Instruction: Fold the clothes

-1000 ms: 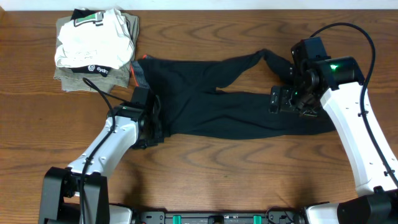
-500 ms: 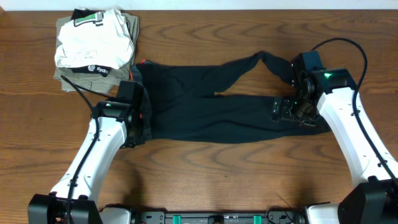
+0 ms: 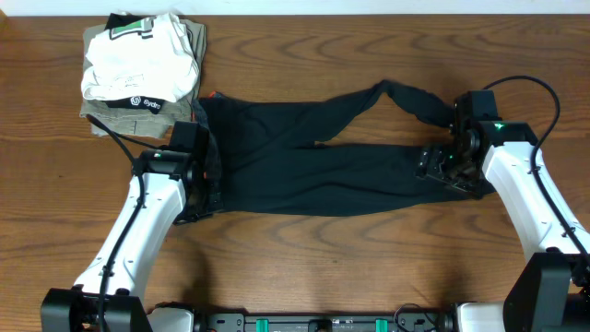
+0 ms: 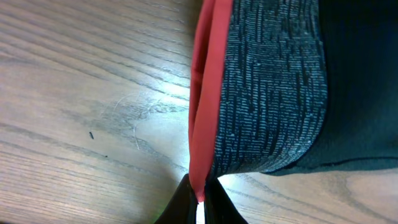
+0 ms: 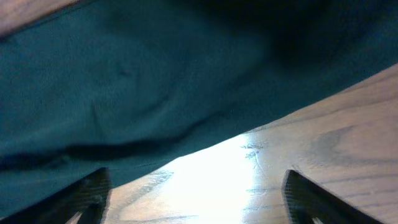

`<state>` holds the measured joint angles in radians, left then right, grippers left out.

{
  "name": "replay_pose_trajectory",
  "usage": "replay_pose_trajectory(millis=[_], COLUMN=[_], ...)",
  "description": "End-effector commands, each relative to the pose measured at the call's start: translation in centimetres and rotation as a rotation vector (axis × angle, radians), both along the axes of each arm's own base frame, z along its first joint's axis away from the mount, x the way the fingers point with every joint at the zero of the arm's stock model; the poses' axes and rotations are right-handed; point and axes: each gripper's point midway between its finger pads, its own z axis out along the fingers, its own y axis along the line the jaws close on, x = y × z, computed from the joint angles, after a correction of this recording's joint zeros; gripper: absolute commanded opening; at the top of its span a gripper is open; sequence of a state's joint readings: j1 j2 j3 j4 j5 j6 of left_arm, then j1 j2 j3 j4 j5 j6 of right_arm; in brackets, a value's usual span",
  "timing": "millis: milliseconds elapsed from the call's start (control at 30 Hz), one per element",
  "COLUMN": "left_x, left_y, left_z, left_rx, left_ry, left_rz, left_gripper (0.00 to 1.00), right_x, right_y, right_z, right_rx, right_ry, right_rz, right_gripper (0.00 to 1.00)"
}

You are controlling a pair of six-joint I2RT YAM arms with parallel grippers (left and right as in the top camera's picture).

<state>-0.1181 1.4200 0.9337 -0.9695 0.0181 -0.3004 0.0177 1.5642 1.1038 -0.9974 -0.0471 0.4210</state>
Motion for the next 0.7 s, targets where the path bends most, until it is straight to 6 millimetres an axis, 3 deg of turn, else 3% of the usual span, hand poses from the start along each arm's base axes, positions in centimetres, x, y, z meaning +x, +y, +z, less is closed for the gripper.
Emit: replay_pose_trajectory(millis=[0, 267, 367, 667], left_x=[0.3, 0.0, 0.0, 0.0], left_y=[1.0, 1.6, 1.6, 1.6], left_z=[0.5, 0.4, 0.4, 0.4], left_rx=[0.027, 0.029, 0.029, 0.029], left_ry=[-0.012, 0.000, 0.000, 0.001], left_rz=[0.055, 0.082, 0.082, 0.083], left_gripper=[0.06, 0.06, 0.06, 0.06], right_x=[0.2, 0.3, 0.5, 0.7], right_y=[0.0, -1.4, -1.7, -3.6], right_z=[-0.4, -0.8, -1.3, -4.7], right_rx=[0.006, -0.064, -0.073, -0.094], right_ry=[0.000, -0.005, -0.007, 0.069], right_rz=[-0.016, -0.067, -0.076, -0.130], right_gripper=[0.71, 0.35, 0.25, 0.14])
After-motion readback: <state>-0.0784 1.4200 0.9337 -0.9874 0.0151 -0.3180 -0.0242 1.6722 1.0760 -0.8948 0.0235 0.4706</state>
